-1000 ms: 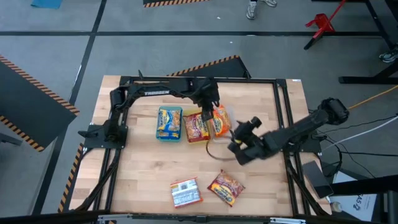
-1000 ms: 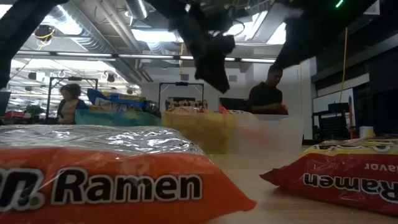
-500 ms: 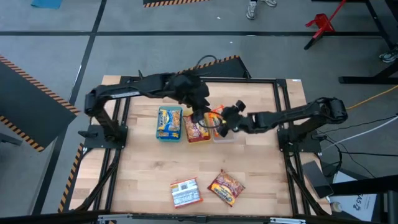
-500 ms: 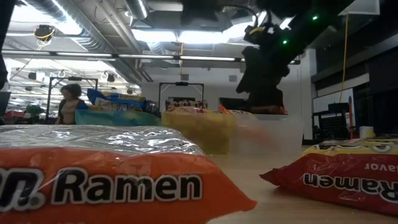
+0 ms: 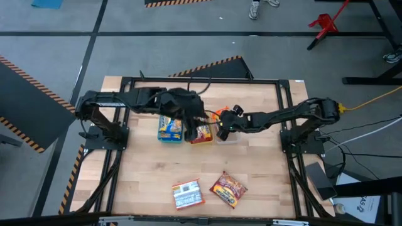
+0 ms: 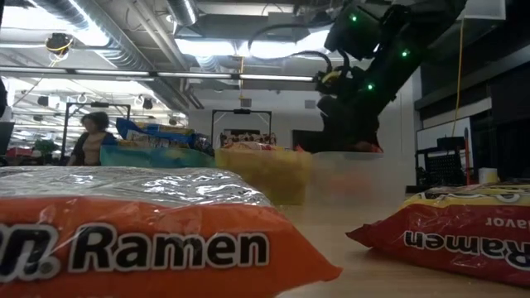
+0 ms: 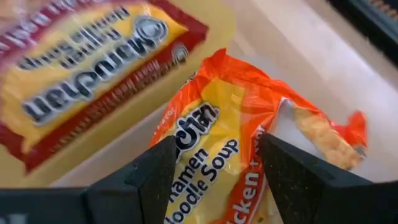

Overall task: Sort Maruchan noodles
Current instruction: Put the orange bag into the white bin

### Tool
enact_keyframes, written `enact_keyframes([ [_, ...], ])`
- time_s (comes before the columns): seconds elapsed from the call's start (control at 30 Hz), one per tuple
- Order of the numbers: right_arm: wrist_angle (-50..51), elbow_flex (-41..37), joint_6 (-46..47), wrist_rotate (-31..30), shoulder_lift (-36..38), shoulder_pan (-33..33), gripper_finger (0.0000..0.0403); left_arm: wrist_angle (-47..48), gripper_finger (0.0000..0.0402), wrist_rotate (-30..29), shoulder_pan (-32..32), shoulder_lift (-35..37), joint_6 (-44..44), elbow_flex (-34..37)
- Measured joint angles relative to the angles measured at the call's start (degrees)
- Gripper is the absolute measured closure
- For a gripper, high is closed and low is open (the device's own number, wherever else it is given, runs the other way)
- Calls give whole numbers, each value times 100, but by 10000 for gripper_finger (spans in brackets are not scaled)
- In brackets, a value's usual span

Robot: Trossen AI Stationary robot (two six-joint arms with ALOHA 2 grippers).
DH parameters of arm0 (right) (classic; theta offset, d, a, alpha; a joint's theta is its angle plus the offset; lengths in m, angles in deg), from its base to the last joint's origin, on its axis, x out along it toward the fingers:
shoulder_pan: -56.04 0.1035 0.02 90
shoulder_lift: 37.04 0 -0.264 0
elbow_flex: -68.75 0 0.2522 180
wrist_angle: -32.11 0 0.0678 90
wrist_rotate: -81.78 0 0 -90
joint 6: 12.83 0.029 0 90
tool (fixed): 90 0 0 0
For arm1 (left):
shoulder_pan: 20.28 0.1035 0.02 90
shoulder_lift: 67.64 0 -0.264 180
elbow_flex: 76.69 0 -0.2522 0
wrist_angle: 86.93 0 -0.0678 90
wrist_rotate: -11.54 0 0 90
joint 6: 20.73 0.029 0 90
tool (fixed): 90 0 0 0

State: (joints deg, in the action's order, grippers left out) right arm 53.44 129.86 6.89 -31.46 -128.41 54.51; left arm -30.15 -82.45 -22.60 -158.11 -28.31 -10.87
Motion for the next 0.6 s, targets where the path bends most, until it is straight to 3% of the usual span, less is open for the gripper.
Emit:
enact_keyframes([
  [0.4, 1510, 842, 523, 60, 79, 82, 180, 109, 289, -285, -399, -3, -556, 4],
  [0.6, 2747, 1579, 407, 386, 218, 672, 180, 701, 289, -39, -806, -3, -1137, 5],
])
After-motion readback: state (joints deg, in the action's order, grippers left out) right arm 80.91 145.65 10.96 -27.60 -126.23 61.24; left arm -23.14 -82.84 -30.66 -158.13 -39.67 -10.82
